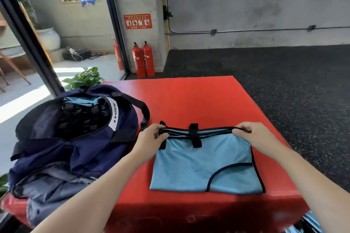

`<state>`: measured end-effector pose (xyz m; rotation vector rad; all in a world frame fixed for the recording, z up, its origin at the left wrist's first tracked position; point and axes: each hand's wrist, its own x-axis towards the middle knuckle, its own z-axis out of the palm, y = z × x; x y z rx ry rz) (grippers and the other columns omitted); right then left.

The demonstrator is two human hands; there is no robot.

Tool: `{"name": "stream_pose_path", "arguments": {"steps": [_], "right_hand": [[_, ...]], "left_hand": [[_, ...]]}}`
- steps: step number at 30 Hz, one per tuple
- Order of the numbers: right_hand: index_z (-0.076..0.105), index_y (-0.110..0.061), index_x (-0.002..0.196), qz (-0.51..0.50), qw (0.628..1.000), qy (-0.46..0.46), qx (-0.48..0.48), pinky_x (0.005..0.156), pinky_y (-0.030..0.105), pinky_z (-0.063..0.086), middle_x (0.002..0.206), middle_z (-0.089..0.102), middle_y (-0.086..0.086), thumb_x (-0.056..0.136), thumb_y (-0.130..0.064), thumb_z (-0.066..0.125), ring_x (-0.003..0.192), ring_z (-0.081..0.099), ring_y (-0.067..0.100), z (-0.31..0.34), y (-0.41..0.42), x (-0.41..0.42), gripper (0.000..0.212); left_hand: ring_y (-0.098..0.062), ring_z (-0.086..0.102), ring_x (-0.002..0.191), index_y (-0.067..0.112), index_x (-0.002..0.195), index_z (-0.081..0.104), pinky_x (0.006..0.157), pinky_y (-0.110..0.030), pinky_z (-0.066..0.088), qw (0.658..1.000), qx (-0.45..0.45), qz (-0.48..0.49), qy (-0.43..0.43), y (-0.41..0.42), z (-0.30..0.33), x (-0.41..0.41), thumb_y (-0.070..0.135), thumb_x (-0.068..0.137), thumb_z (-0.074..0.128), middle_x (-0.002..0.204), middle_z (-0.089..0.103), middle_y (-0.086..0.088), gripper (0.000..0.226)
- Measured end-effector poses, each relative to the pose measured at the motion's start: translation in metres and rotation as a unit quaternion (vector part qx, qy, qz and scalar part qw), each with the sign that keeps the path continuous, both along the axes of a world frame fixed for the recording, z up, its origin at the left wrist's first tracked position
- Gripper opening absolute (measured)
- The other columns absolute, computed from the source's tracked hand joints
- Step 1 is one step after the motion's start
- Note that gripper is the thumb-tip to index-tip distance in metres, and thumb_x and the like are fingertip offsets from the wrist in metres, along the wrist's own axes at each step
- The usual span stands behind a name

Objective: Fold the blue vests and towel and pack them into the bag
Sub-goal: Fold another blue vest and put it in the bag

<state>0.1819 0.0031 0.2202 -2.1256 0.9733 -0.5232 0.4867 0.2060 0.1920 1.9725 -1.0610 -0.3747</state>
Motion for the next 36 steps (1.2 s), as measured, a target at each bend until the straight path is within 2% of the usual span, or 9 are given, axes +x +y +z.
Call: {"name": "stream_pose_path", "arguments": {"steps": [4,7,10,14,18,25,30,33,36], "right_hand": [[0.073,-0.036,0.082,-0.007,0.996,0.073,-0.046,0.073,0.019,0.043,0.081,0.072,-0.022,0.093,-0.037,0.07,0.084,0.064,-0.004,-0.018,-0.02,0.015,0.011],[0.069,-0.039,0.088,-0.017,0.985,0.158,-0.069,0.08,0.031,0.05,0.092,0.069,-0.02,0.091,-0.049,0.068,0.094,0.064,0.007,-0.034,-0.031,0.02,0.01],[0.066,-0.037,0.106,-0.024,0.958,0.231,-0.168,0.091,0.039,0.046,0.107,0.063,-0.015,0.092,-0.061,0.057,0.108,0.058,0.016,-0.039,-0.028,0.03,0.028],[0.063,-0.031,0.119,0.004,0.95,0.196,-0.245,0.097,0.037,0.039,0.119,0.06,-0.014,0.097,-0.059,0.048,0.119,0.05,0.017,-0.028,0.001,0.063,0.038],[0.062,-0.028,0.114,0.055,0.977,0.145,-0.144,0.079,0.033,0.046,0.101,0.065,-0.012,0.095,-0.062,0.049,0.097,0.06,0.015,-0.03,0.037,0.097,0.041],[0.047,-0.025,0.14,0.046,0.99,0.12,-0.052,0.085,0.031,0.048,0.132,0.062,0.001,0.093,-0.062,0.056,0.107,0.062,0.017,-0.038,0.056,0.115,0.06],[0.038,-0.033,0.147,0.057,0.998,0.014,0.007,0.084,0.017,0.038,0.129,0.054,-0.015,0.091,-0.057,0.065,0.11,0.053,0.006,-0.028,0.051,0.121,0.067],[0.016,-0.04,0.157,0.086,0.996,0.017,0.033,0.09,0.022,0.038,0.138,0.046,-0.021,0.089,-0.045,0.072,0.113,0.055,0.005,-0.029,0.041,0.121,0.088],[0.018,-0.04,0.156,0.112,0.991,0.071,0.01,0.096,0.025,0.036,0.144,0.048,-0.018,0.09,-0.033,0.073,0.127,0.05,0.011,-0.035,0.03,0.118,0.086]], "left_hand": [[-0.004,0.056,0.069,0.026,0.115,0.065,0.069,-0.014,0.044,1.0,0.016,0.025,0.005,-0.019,-0.015,0.011,0.034,0.087,0.076,0.076,0.062,0.008,0.032],[-0.006,0.057,0.069,0.024,0.12,0.062,0.07,-0.019,0.048,0.998,0.054,0.039,-0.017,-0.026,-0.025,0.016,0.041,0.082,0.08,0.076,0.06,0.007,0.045],[-0.011,0.058,0.081,0.022,0.122,0.059,0.072,-0.028,0.048,0.992,0.092,0.062,-0.066,-0.028,-0.028,0.018,0.048,0.078,0.081,0.088,0.062,0.004,0.055],[-0.012,0.053,0.09,0.023,0.123,0.055,0.076,-0.028,0.041,0.99,0.08,0.06,-0.101,-0.028,-0.021,0.01,0.044,0.081,0.079,0.107,0.053,0.006,0.052],[-0.007,0.049,0.093,0.025,0.129,0.053,0.08,-0.023,0.037,0.991,0.061,0.031,-0.111,-0.024,-0.019,-0.001,0.039,0.083,0.077,0.104,0.047,0.01,0.054],[-0.003,0.058,0.079,0.03,0.13,0.054,0.068,-0.008,0.042,0.999,-0.013,0.023,-0.045,-0.02,-0.019,-0.015,0.028,0.082,0.079,0.117,0.051,0.012,0.054],[0.006,0.061,0.107,0.03,0.134,0.052,0.091,-0.017,0.05,0.995,-0.091,0.014,0.03,-0.029,-0.011,-0.018,0.036,0.086,0.076,0.128,0.055,0.014,0.054],[-0.001,0.052,0.12,0.03,0.139,0.048,0.102,-0.023,0.043,0.997,-0.048,-0.037,-0.048,-0.032,-0.016,-0.014,0.03,0.089,0.072,0.135,0.05,0.014,0.055],[-0.003,0.044,0.121,0.031,0.136,0.051,0.106,-0.025,0.029,0.978,0.014,-0.08,-0.191,-0.034,-0.022,-0.007,0.028,0.094,0.066,0.138,0.05,0.015,0.045]]}}
